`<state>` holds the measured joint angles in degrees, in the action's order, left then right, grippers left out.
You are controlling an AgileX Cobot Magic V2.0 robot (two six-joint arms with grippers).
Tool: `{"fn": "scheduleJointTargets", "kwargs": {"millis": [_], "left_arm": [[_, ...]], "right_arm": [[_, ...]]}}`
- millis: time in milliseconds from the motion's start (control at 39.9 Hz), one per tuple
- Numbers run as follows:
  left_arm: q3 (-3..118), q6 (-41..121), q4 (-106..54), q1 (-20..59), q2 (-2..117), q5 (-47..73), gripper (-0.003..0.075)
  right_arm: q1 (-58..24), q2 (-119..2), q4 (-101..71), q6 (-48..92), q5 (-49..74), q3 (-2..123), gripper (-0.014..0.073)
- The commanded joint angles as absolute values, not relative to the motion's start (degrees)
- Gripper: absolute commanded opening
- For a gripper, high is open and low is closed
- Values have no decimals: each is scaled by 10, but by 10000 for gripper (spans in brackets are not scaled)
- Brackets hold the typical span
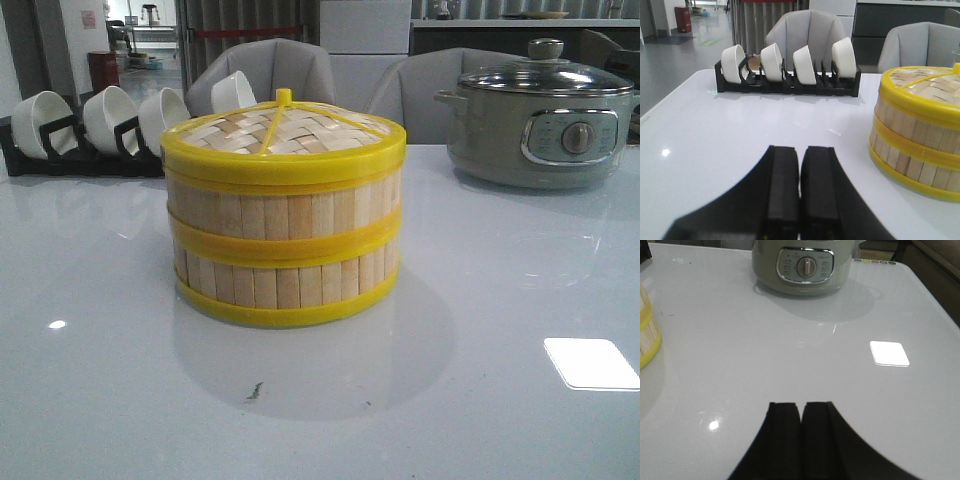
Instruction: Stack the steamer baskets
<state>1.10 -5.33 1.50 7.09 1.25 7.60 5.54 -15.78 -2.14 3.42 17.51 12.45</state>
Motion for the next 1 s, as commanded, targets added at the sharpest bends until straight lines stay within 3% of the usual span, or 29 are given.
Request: {"fn": "scheduleJointTargets", "kwargs": {"millis": [0, 652, 979], "left_arm": [[2, -54, 10, 74, -4, -3, 94], [-4, -54, 15, 68, -11, 0, 94], [-4, -41, 47, 68, -11, -54, 94]], "right_arm": [[58, -163, -18, 36, 125, 142, 48], [58, -163, -18, 36, 125, 142, 48], [58, -163, -18, 36, 125, 142, 48]]}}
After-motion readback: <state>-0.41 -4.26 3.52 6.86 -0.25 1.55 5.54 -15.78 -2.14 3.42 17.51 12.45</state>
